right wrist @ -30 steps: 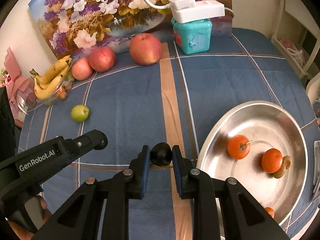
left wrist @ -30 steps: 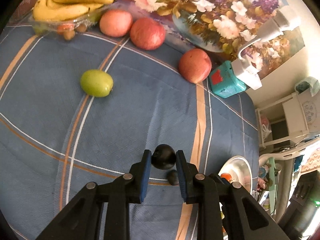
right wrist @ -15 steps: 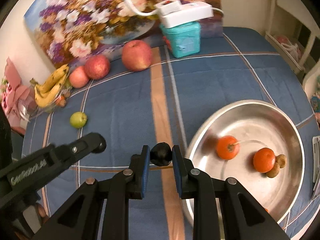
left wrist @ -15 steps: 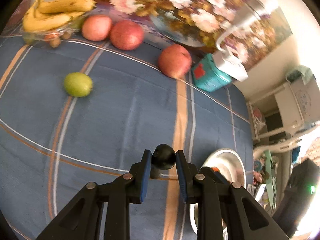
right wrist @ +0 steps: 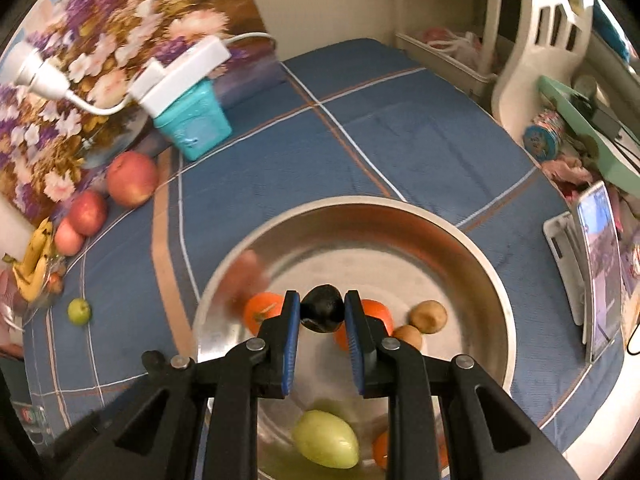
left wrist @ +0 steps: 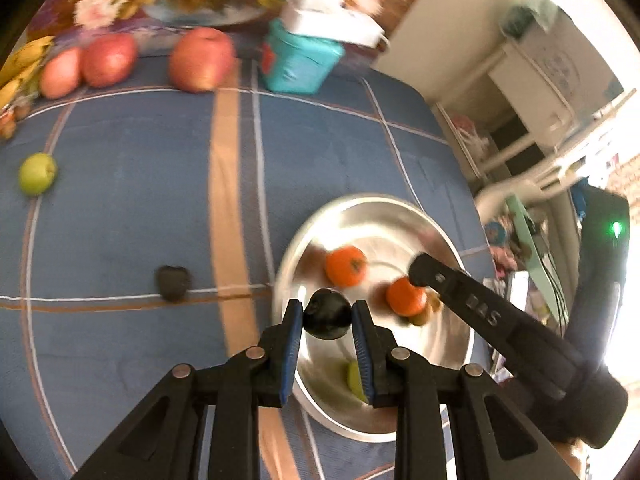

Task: Organize fruits
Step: 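Carry both black plums into the steel plate and open both tools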

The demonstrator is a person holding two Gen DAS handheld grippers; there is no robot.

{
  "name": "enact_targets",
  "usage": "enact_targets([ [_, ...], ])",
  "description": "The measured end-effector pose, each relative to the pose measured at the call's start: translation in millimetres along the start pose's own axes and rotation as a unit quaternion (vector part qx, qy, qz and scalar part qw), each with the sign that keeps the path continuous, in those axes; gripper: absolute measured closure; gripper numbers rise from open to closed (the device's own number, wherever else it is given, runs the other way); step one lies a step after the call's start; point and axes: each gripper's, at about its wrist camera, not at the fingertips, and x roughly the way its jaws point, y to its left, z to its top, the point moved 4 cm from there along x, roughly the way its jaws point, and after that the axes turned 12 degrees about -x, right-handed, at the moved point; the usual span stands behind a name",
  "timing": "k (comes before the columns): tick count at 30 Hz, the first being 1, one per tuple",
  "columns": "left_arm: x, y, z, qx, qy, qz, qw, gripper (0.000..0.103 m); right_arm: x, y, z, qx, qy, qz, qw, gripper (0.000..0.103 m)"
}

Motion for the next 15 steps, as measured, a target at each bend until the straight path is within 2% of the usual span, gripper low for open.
enact_targets([
  [2,2.3,-2.2,-2.8,0.004,0.004,0.005,1.0,0.073,2.2,0.8,-0.4,0.001,0.003,0.006,1.0,0.079],
  [4,3.8,-0.7,-2.7,0.001,0.005,0.009,0.9999,0.064,1.5,0.7,-0.1,-0.001,0.004,0.006,1.0,0.074],
  [5,3.7,0.3,-2.3,-0.002,0.005,0.009,0.9999,0.055,1.4,-0.4,-0.8,-0.002,0.003,0.005,1.0,0.07],
  [6,3.3,1.9,-1.9,-0.005,0.004,0.008,0.9999,0.052,1.2,0.0,-0.8,-0.003,0.002,0.005,1.0,0.07],
  [13,-3.6,17.9,9.1,-0.026,-0.006,0.016,0.9995,0.051,1.1,8.4,0.4,-0.016,0.004,0.004,1.0,0.069],
  [14,-4.7,23.0,11.6,-0.033,-0.008,0.022,0.9992,0.048,1.5,10.7,0.4,-0.02,0.006,0.004,1.0,0.064],
  [15,-5.9,29.9,14.9,-0.042,-0.013,0.034,0.9985,0.038,2.0,12.6,0.6,-0.023,0.008,0.004,1.0,0.059],
])
